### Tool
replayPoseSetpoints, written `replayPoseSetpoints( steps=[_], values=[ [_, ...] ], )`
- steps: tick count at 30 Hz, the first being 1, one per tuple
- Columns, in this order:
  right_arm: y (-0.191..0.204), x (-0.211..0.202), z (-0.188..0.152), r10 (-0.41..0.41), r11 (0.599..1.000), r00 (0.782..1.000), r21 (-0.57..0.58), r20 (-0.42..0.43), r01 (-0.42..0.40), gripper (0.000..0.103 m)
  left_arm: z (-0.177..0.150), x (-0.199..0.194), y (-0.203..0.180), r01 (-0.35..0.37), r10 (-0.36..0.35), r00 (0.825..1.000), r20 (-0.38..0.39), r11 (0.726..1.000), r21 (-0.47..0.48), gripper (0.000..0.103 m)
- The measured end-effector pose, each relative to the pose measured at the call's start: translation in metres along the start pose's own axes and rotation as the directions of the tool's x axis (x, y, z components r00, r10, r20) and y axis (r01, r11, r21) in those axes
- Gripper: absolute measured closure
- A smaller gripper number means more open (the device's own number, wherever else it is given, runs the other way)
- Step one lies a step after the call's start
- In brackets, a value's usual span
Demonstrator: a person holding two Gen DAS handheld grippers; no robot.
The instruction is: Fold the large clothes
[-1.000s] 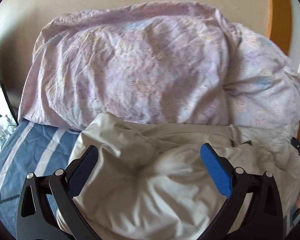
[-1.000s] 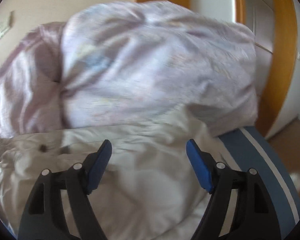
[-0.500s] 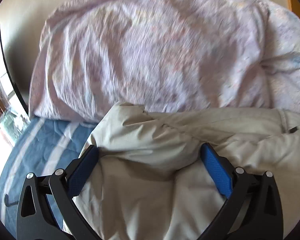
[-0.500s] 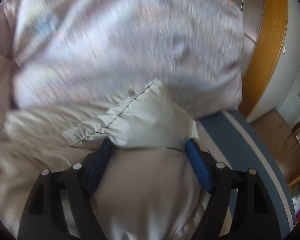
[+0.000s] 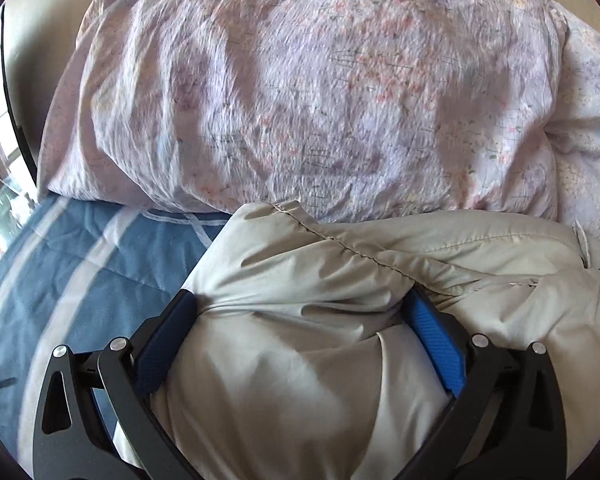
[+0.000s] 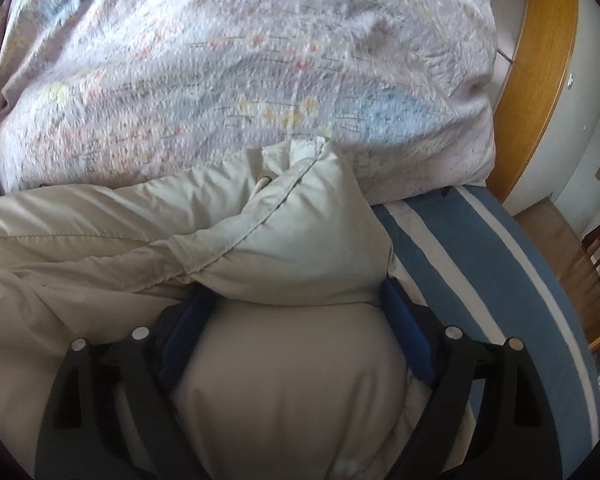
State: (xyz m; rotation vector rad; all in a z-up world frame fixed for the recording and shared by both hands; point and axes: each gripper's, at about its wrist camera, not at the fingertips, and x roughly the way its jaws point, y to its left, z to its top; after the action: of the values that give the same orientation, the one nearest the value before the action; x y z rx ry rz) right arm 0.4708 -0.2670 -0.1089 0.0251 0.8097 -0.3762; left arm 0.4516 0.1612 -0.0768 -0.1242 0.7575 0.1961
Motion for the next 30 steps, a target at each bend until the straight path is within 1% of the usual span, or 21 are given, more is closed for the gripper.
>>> replayPoseSetpoints(
  steps=[1, 3, 4, 6, 7, 9, 10, 11, 12, 13, 14, 15, 17, 20, 24, 30],
  values=[
    [0.0, -0.011, 0.0, 0.014, 1.0, 1.0, -0.005, 0.009, -0.014, 0.021, 0.0, -0.01, -0.002, -0.008, 0.008, 1.0, 0.008, 1.0, 0.011, 0.001],
    [-0.003, -0.039, -0.001, 0.083, 0.996, 0.995, 0.019, 0.053, -0.084, 0.022, 0.0, -0.041, -0.002, 0.05, -0.05, 0.996, 0.071, 0.999, 0.003, 0.001],
    [-0.003, -0.06, -0.002, 0.149, 0.988, 0.985, 0.034, 0.091, -0.153, 0.022, 0.0, -0.056, -0.005, 0.072, -0.072, 0.992, 0.102, 0.997, 0.003, 0.001],
    [0.008, -0.087, -0.003, 0.236, 0.97, 0.964, 0.024, 0.12, -0.24, 0.022, -0.002, -0.077, -0.016, 0.105, -0.107, 0.984, 0.141, 0.994, 0.025, 0.001],
    [0.021, -0.099, -0.005, 0.279, 0.96, 0.953, -0.006, 0.118, -0.28, 0.022, -0.004, -0.082, -0.026, 0.111, -0.117, 0.983, 0.144, 0.993, 0.05, 0.001],
    [0.05, -0.112, -0.009, 0.31, 0.95, 0.944, -0.08, 0.113, -0.302, 0.022, -0.009, -0.085, -0.05, 0.108, -0.122, 0.984, 0.132, 0.988, 0.11, 0.001],
    [0.062, -0.114, -0.012, 0.296, 0.952, 0.948, -0.114, 0.114, -0.283, 0.022, -0.012, -0.081, -0.061, 0.094, -0.11, 0.987, 0.119, 0.987, 0.134, 0.001],
    [0.074, -0.115, -0.014, 0.268, 0.958, 0.957, -0.139, 0.114, -0.252, 0.022, -0.014, -0.078, -0.063, 0.077, -0.093, 0.99, 0.107, 0.987, 0.144, 0.001],
    [0.082, -0.111, -0.016, 0.243, 0.962, 0.964, -0.158, 0.105, -0.225, 0.022, -0.017, -0.068, -0.07, 0.052, -0.066, 0.994, 0.085, 0.986, 0.156, 0.001],
    [0.094, -0.098, -0.019, 0.201, 0.965, 0.978, -0.186, 0.062, -0.187, 0.022, -0.018, -0.059, -0.069, 0.038, -0.05, 0.996, 0.072, 0.987, 0.157, 0.001],
    [0.099, -0.088, -0.021, 0.184, 0.965, 0.983, -0.195, 0.03, -0.175, 0.02, -0.02, -0.05, -0.069, 0.035, -0.044, 0.997, 0.06, 0.988, 0.149, 0.001],
    [0.1, -0.075, -0.024, 0.191, 0.965, 0.982, -0.185, 0.006, -0.186, 0.016, -0.022, -0.049, -0.066, 0.045, -0.053, 0.997, 0.057, 0.99, 0.136, 0.001],
    [0.1, -0.066, -0.025, 0.211, 0.966, 0.978, -0.153, 0.003, -0.208, 0.013, -0.022, -0.042, -0.06, 0.078, -0.084, 0.995, 0.052, 0.992, 0.095, 0.001],
    [0.102, -0.057, -0.026, 0.212, 0.967, 0.977, -0.145, 0.014, -0.208, 0.011, -0.02, -0.032, -0.057, 0.103, -0.106, 0.994, 0.041, 0.992, 0.072, 0.001],
    [0.106, -0.052, -0.031, 0.202, 0.971, 0.978, -0.137, 0.044, -0.195, 0.01, -0.023, -0.026, -0.062, 0.077, -0.082, 0.995, 0.053, 0.993, 0.088, 0.001],
    [0.11, -0.045, -0.028, 0.177, 0.974, 0.984, -0.15, 0.023, -0.172, 0.01, -0.027, -0.011, -0.08, 0.006, -0.011, 0.999, 0.035, 0.992, 0.123, 0.001]
  ],
)
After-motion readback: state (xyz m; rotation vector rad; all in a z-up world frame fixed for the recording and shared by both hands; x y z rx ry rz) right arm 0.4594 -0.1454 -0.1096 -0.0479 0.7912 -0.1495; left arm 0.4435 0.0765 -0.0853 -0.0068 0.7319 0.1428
